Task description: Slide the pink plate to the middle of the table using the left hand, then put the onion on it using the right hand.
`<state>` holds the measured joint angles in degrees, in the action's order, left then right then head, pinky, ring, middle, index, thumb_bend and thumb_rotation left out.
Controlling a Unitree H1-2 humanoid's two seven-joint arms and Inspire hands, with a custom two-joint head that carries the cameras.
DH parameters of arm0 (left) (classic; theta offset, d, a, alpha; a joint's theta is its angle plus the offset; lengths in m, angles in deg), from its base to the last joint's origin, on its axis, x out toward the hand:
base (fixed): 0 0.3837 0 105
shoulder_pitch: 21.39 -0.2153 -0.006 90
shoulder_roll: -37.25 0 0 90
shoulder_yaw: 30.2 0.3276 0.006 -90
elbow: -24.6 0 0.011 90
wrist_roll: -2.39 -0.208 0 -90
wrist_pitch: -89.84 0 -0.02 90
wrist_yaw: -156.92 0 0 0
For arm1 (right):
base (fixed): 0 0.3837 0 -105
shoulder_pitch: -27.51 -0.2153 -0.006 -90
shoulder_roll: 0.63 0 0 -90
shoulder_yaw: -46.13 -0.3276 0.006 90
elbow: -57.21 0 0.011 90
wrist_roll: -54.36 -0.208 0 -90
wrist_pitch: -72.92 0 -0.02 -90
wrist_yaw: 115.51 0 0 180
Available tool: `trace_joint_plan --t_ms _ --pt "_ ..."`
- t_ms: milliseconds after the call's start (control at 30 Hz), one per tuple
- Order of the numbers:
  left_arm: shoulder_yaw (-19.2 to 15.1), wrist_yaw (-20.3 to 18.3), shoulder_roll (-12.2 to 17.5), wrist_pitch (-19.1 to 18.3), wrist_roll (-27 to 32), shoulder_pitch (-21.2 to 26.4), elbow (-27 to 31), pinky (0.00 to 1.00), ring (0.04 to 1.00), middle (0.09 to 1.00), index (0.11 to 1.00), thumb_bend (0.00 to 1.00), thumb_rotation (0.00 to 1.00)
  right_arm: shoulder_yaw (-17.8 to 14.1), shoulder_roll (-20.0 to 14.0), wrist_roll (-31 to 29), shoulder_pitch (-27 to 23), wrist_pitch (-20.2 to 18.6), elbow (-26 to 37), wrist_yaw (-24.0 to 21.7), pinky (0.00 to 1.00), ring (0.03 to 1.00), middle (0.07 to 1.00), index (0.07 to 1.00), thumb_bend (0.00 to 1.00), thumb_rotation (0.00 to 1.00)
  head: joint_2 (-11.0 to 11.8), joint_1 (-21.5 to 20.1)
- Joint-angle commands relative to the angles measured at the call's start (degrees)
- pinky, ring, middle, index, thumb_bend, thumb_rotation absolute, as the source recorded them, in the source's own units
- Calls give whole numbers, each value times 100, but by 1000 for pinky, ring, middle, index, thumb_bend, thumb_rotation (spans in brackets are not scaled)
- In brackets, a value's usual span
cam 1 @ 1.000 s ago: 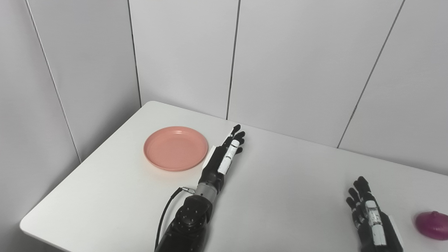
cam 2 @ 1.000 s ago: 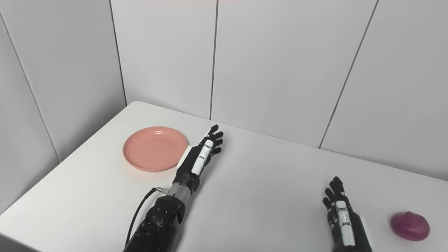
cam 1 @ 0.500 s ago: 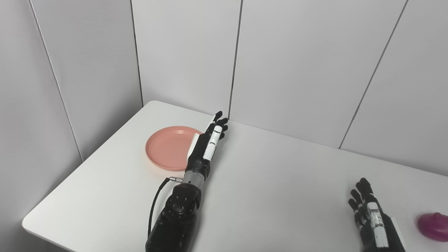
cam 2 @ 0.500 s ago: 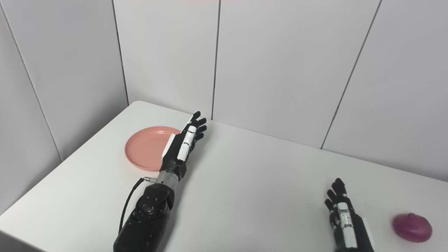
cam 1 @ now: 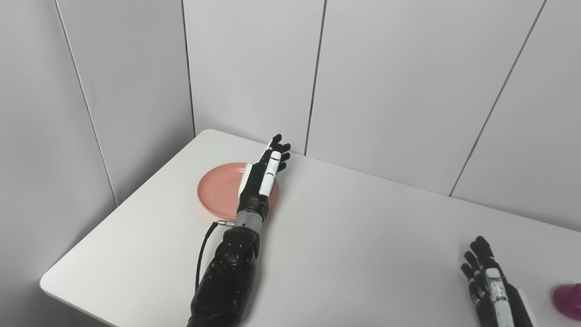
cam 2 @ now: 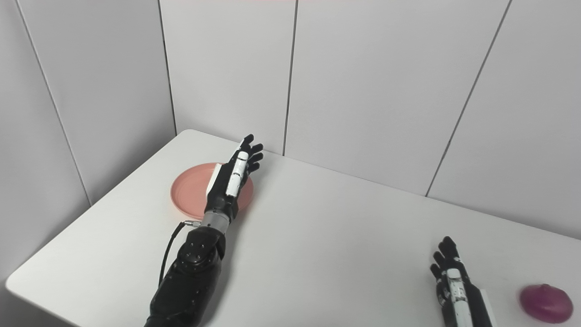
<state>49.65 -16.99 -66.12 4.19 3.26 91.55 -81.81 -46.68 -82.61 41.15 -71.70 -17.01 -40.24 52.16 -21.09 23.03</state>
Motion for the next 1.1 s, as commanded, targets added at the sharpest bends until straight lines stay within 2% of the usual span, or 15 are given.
trace_joint_plan --t_ms 0,233,333,567,667,833,1000,1067 --pt "-87 113 183 238 72 393 50 913 897 897 920 547 1000 -8 -51 -18 40 -6 36 -47 1000 1000 996 987 370 820 -11 -26" --pt "-375 227 421 435 190 717 -458 926 898 901 907 571 1000 -2 -93 -3 84 -112 171 -40 1000 979 972 954 410 805 -12 13" --pt "-477 247 554 535 330 909 -765 921 877 892 896 535 1000 -22 -97 -18 71 -101 142 -38 1000 977 970 948 412 795 2 43" --pt "-527 241 921 592 389 1217 -1398 941 896 901 899 527 1000 -46 -109 -49 26 -26 32 -51 1000 972 965 949 394 772 69 118" --pt "-593 333 1088 635 362 1335 -1607 949 878 897 893 528 1000 -48 -136 -76 -1 57 -54 -112 1000 977 971 957 387 798 97 146" --pt "-651 288 1367 742 402 1437 -1871 899 853 882 895 561 1000 -59 -138 -100 -27 111 -119 -139 1000 974 971 956 385 793 114 161" --pt "-822 181 1576 639 734 1500 -2044 900 884 895 900 528 1000 -59 -132 -119 -28 109 -111 -154 1000 976 972 959 379 781 129 168" --pt "-797 209 1690 619 683 1502 -2124 892 881 902 899 517 1000 -61 -132 -116 -29 90 -107 -148 1000 978 972 957 382 777 129 168"
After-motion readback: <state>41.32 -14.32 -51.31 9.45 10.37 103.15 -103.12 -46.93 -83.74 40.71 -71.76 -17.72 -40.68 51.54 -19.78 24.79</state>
